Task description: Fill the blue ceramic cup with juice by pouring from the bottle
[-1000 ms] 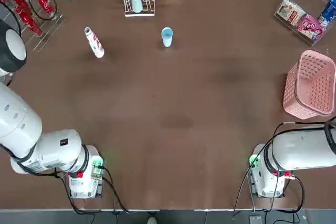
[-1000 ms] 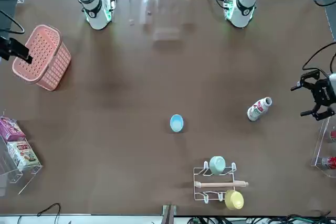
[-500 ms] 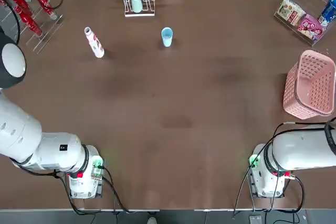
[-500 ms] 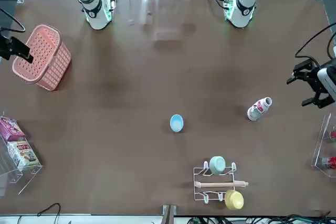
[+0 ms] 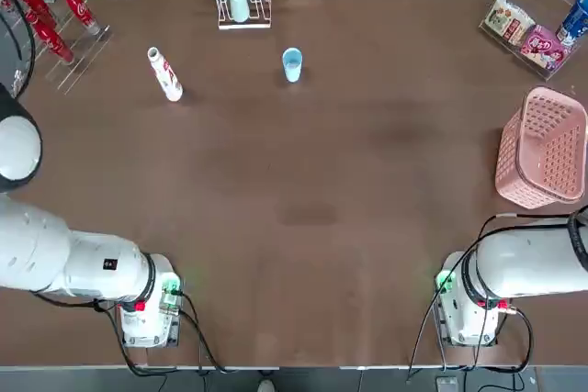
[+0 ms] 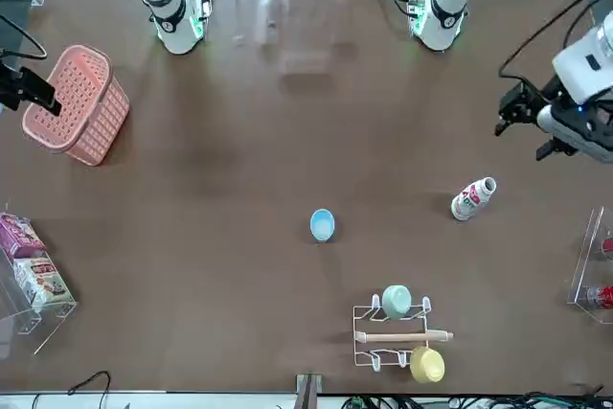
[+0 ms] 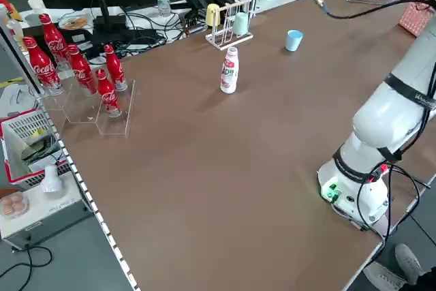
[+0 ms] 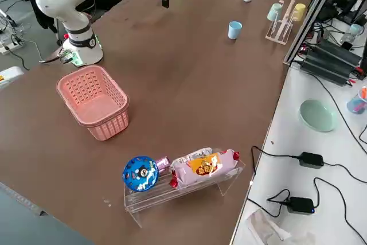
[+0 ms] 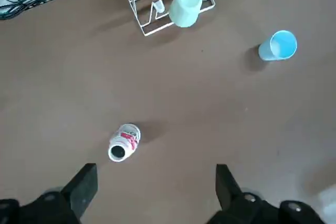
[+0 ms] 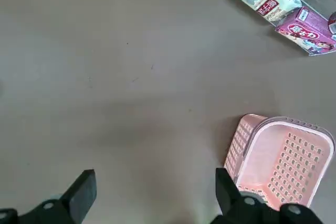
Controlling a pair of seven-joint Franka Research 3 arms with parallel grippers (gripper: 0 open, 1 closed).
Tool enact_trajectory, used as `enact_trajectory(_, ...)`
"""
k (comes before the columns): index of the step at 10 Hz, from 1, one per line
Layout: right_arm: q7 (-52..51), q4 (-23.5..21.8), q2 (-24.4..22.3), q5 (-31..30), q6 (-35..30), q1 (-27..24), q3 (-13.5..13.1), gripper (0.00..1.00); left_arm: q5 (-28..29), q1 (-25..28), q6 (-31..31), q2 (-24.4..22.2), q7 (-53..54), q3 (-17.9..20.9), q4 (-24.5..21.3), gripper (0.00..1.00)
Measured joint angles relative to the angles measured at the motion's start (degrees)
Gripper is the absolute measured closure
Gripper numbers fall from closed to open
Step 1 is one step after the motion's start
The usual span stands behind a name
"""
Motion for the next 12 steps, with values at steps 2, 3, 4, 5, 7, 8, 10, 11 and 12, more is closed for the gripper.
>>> enact_trajectory(2,0.0,0.0,0.0,0.0,0.0,0.0,0.0,0.00,1.8,0.5,0.0,-1.5,-1.6,0.3,-0.1,0.00)
enact_trajectory(3,0.0,0.0,0.0,0.0,0.0,0.0,0.0,0.00,1.9,0.7,-0.1,-2.0,-1.9,0.3,-0.2,0.00)
enact_trajectory(4,0.0,0.0,0.0,0.0,0.1,0.0,0.0,0.00,2.8,0.7,-0.8,-2.4,-4.0,0.3,-0.2,0.00)
enact_trajectory(5,0.0,0.0,0.0,0.0,0.2,0.0,0.0,0.00,3.7,0.7,-2.3,-2.9,-8.5,0.3,-0.2,0.00)
enact_trajectory(7,-0.1,0.0,0.0,0.0,0.6,0.2,0.1,0.00,4.1,0.6,-5.2,-3.8,-14.7,0.2,0.0,0.00)
enact_trajectory(8,-0.1,0.0,0.0,0.0,0.8,0.4,0.1,0.00,4.1,0.6,-6.4,-4.2,-15.8,0.2,0.3,0.00)
enact_trajectory(10,-0.1,0.0,0.0,0.0,1.0,0.7,0.1,0.00,4.1,1.1,-7.6,-4.6,-16.6,0.7,0.7,0.00)
enact_trajectory(11,-0.1,0.0,0.0,0.0,1.2,0.8,0.1,0.00,4.1,2.1,-7.7,-4.5,-16.6,0.9,0.6,0.00)
enact_trajectory(12,-0.1,0.0,0.0,0.0,1.5,0.9,0.1,0.00,4.1,3.4,-7.7,-4.2,-16.5,0.8,0.6,0.00)
